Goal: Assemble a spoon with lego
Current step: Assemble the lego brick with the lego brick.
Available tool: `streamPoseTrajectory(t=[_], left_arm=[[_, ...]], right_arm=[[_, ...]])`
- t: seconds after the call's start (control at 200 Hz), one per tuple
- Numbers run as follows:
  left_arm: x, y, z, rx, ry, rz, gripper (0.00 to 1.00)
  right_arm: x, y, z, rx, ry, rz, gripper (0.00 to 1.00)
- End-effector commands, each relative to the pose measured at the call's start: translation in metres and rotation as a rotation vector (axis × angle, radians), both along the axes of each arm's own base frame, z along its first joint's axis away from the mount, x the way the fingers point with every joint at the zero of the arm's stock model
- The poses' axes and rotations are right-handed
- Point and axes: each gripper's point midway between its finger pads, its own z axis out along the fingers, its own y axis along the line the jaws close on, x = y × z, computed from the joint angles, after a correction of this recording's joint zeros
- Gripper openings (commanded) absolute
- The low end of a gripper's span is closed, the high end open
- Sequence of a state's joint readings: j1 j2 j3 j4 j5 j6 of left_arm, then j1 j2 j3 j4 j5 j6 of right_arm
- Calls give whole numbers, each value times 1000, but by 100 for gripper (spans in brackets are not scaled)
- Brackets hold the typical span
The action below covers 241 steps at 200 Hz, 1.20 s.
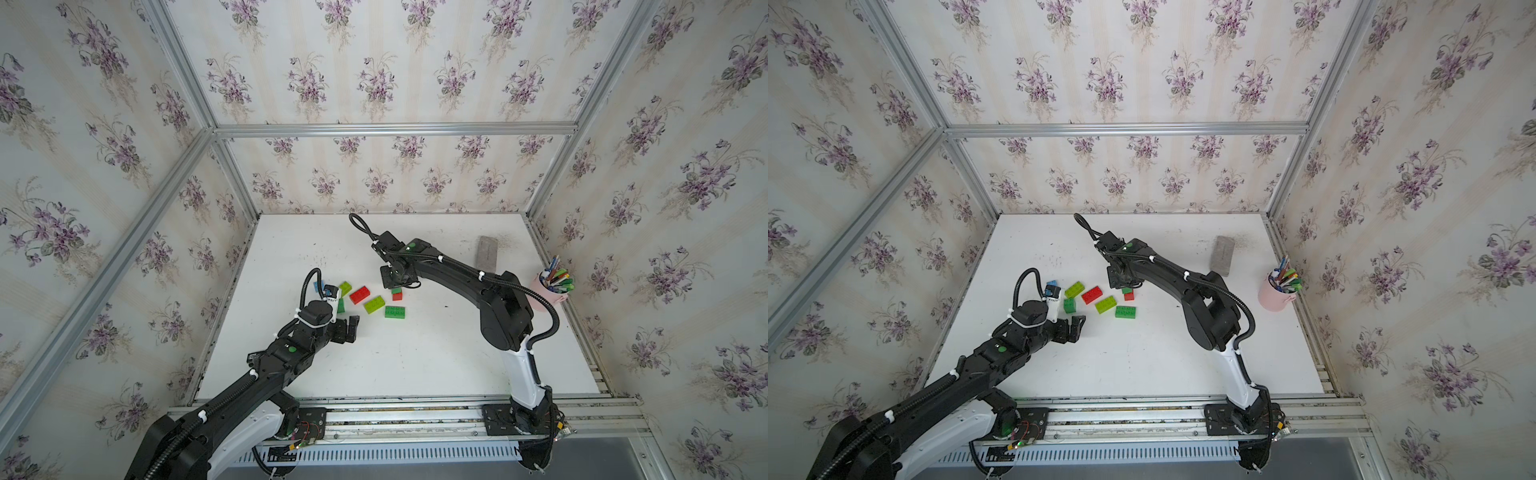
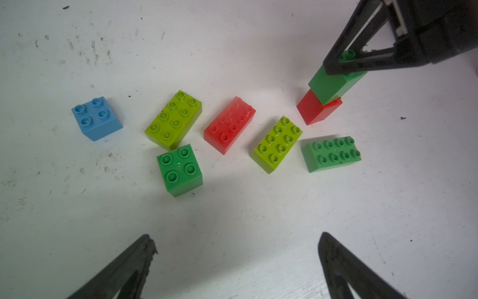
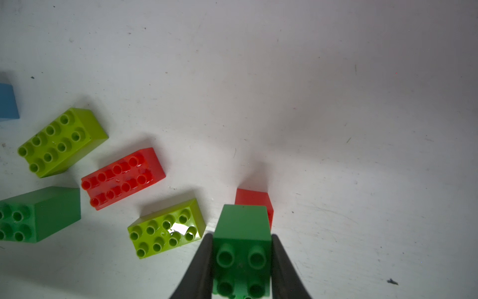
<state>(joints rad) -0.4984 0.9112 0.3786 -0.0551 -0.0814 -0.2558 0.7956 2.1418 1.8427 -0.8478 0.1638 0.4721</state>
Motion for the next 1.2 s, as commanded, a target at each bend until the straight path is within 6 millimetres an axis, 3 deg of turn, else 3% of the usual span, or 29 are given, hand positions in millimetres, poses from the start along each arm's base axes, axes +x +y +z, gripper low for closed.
streamPoseTrajectory(t=[0.0, 0.505, 0.989, 1.199], left_arm=[[4, 1, 3, -11, -16, 19, 99], [4, 1, 3, -8, -16, 23, 99], [4, 3, 3, -4, -18, 29, 99], [4, 3, 3, -4, -19, 30, 99]], right_arm=[[-6, -9, -4, -28, 25, -27, 27], [-13, -19, -18, -21, 41, -98, 27], [-11, -13, 4, 52, 7, -126, 26], [-18, -13, -22, 34, 70, -105, 26]])
